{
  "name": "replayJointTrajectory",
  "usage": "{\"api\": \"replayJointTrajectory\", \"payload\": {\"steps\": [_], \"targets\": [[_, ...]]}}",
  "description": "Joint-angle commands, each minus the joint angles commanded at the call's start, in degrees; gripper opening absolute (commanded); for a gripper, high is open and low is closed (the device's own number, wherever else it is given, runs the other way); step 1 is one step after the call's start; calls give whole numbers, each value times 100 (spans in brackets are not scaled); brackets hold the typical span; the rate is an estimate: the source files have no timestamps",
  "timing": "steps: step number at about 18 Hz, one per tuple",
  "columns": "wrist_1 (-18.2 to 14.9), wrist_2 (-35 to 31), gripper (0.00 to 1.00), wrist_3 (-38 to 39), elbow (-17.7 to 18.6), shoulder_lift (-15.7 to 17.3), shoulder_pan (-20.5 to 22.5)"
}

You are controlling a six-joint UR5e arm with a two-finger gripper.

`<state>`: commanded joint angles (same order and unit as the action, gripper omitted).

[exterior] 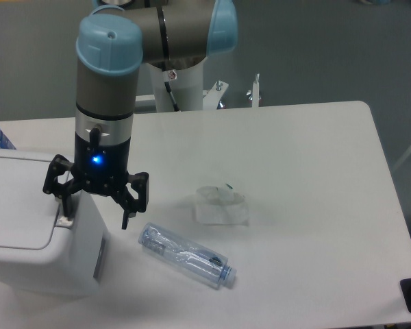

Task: Open the trash can
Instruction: 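Push the gripper fingers against the lid edge to flip it open, then lift the gripper clear of the opened bin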

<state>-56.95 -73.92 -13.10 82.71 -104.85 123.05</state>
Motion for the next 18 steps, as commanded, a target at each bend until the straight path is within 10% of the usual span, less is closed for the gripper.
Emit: {"api": "replayJointTrajectory", "payload": {"steps": [18], "targets": [[-18,-9,100,-9,35,26,105]]}}
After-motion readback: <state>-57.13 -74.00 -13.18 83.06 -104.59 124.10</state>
